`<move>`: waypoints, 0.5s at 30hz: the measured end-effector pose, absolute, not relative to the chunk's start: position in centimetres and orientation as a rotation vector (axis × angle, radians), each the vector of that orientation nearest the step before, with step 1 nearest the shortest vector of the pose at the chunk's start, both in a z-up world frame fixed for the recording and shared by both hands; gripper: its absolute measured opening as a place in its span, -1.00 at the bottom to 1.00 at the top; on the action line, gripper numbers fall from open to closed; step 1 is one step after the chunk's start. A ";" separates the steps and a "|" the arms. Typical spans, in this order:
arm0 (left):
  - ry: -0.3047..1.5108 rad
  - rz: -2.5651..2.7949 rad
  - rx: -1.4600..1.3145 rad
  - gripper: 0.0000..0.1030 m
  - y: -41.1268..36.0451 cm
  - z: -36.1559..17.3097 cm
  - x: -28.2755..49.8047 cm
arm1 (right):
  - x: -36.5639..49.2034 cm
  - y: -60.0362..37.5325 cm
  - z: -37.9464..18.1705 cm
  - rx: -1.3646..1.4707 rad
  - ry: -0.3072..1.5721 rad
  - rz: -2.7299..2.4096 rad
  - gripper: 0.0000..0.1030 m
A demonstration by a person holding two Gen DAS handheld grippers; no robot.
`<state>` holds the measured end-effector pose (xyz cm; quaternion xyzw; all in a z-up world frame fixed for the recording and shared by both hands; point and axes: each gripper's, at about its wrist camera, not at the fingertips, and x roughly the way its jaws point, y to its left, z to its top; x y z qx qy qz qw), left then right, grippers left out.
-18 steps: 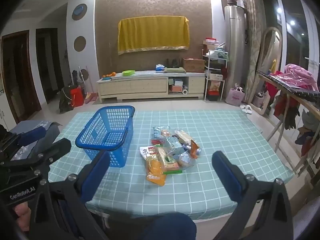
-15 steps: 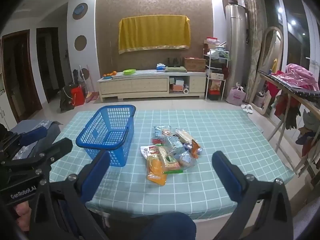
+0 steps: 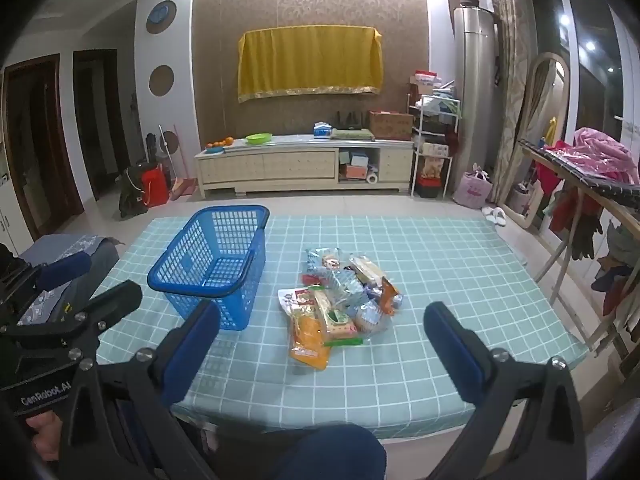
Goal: Organize snacks
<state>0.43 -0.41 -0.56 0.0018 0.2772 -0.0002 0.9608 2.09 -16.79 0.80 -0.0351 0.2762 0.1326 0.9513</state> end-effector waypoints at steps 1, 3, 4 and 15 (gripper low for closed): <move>0.562 -0.001 0.003 0.54 -0.4 -0.6 0.4 | 2.1 -16.7 0.6 -0.069 0.561 0.271 1.00; 0.565 -0.005 0.006 0.54 -0.4 -0.5 0.5 | 2.2 -16.6 0.6 -0.070 0.565 0.271 1.00; 0.564 -0.006 0.007 0.54 -0.4 -0.5 0.4 | 2.2 -16.6 0.6 -0.070 0.564 0.273 1.00; 0.568 -0.019 0.010 0.54 0.3 -0.4 0.7 | 2.5 -16.2 0.5 -0.081 0.564 0.276 1.00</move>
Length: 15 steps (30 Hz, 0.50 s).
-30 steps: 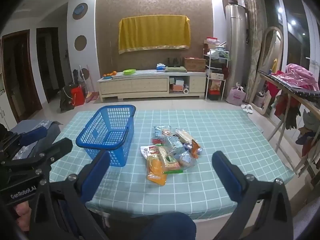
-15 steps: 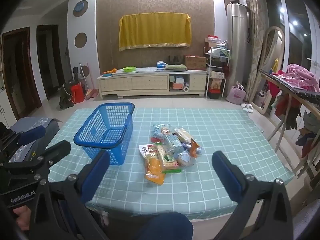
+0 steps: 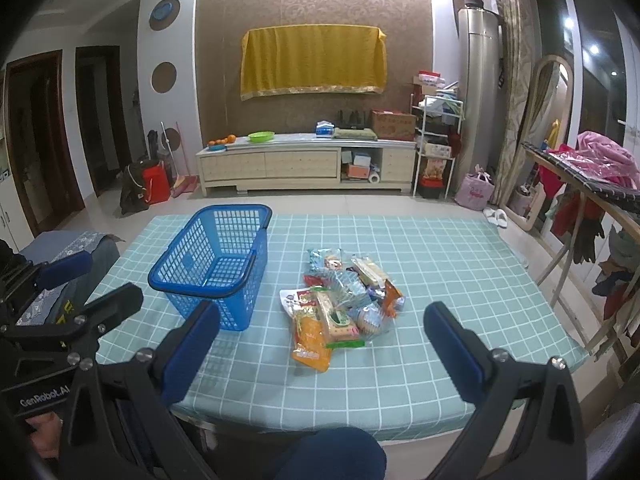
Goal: Organize snacks
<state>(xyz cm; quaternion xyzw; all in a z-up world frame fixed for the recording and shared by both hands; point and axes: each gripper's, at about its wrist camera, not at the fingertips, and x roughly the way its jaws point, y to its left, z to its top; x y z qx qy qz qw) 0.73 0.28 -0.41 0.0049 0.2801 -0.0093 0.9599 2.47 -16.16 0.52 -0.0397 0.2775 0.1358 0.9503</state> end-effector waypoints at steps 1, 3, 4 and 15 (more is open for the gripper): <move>0.567 -0.019 0.010 0.54 0.3 -0.4 0.7 | 2.5 -16.1 0.5 -0.082 0.566 0.275 1.00; 0.567 -0.018 0.011 0.54 0.4 -0.4 0.8 | 2.5 -16.1 0.5 -0.085 0.565 0.274 1.00; 0.566 -0.018 0.010 0.54 0.4 -0.4 0.8 | 2.5 -16.1 0.6 -0.083 0.566 0.274 1.00; 0.571 -0.028 0.008 0.54 0.6 -0.4 0.9 | 2.6 -16.1 0.5 -0.083 0.575 0.278 1.00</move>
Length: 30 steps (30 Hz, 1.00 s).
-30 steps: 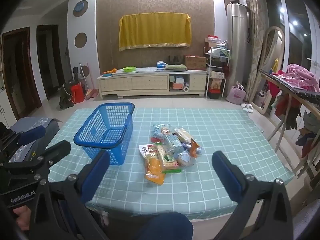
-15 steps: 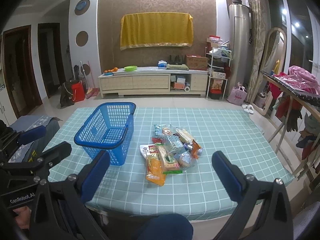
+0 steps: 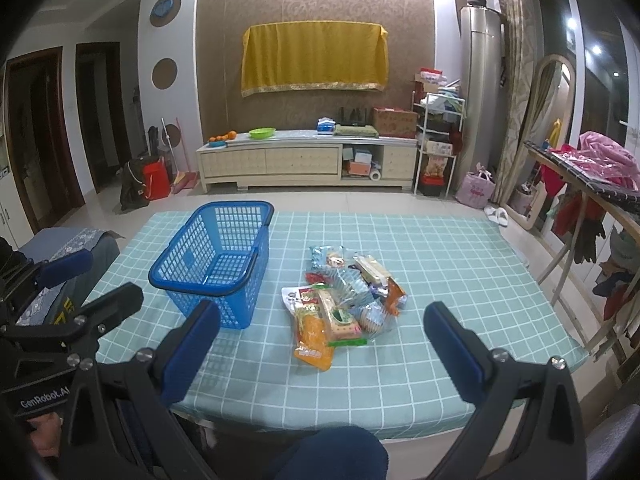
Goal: Organize snacks
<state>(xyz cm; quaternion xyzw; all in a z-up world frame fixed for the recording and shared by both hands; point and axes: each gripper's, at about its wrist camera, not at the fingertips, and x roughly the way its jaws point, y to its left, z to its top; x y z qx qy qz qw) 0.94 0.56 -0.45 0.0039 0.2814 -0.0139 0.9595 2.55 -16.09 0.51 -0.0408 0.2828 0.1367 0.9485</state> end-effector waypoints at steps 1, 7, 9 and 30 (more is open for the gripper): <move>0.572 -0.030 0.005 0.54 0.6 -0.5 1.0 | 2.6 -15.8 0.6 -0.086 0.576 0.276 1.00; 0.570 -0.028 0.003 0.54 0.6 -0.5 0.9 | 2.6 -15.8 0.6 -0.087 0.577 0.275 1.00; 0.569 -0.027 0.003 0.54 0.6 -0.6 0.8 | 2.6 -15.9 0.5 -0.087 0.577 0.273 1.00; 0.570 -0.028 -0.007 0.54 0.8 -0.8 0.7 | 2.2 -15.6 0.4 -0.103 0.583 0.278 1.00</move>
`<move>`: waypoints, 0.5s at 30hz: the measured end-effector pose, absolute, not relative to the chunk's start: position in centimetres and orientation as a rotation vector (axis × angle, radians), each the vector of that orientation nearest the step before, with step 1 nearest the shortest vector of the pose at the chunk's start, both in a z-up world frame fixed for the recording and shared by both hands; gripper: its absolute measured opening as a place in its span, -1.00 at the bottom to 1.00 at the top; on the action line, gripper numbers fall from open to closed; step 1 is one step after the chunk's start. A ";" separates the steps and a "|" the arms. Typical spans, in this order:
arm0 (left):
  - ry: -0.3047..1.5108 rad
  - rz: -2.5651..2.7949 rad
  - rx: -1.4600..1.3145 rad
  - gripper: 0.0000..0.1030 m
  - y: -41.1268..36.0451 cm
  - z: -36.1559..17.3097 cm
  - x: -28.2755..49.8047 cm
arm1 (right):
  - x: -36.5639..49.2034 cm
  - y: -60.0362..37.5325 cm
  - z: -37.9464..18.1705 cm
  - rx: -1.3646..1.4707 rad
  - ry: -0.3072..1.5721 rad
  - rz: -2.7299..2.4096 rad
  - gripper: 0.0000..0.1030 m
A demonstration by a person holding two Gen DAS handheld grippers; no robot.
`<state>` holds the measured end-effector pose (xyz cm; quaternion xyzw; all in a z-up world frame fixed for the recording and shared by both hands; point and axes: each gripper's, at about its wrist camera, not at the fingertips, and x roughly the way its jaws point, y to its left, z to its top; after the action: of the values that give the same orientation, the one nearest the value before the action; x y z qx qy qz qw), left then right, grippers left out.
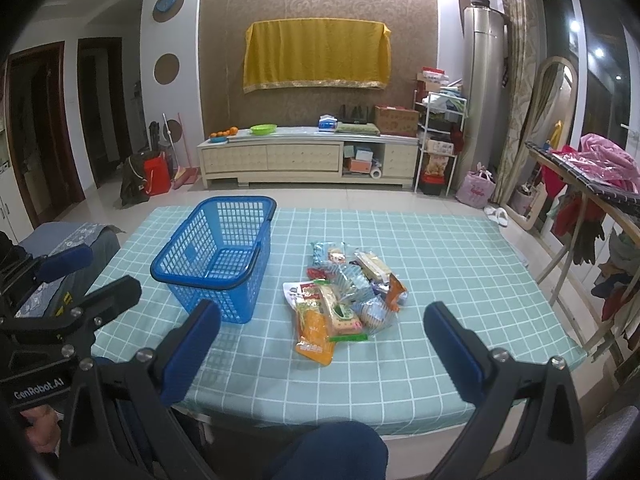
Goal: Organize snacks
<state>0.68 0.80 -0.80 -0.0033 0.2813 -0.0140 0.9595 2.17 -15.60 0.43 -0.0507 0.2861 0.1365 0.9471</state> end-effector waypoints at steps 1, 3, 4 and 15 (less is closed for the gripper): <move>0.572 -0.029 -0.009 0.54 0.8 -0.8 0.6 | 2.2 -15.6 0.5 -0.100 0.583 0.277 1.00; 0.573 -0.029 -0.009 0.54 0.8 -0.8 0.5 | 2.2 -15.6 0.4 -0.100 0.586 0.277 1.00; 0.573 -0.028 -0.008 0.54 0.8 -0.8 0.5 | 2.2 -15.6 0.4 -0.100 0.584 0.277 1.00; 0.572 -0.044 0.009 0.54 0.1 -0.1 1.2 | 2.7 -16.2 0.6 -0.103 0.586 0.294 0.99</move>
<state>1.25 0.11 -0.09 0.0044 0.2823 -0.0219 0.9591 2.70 -16.19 0.63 -0.0503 0.2879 0.1442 0.9454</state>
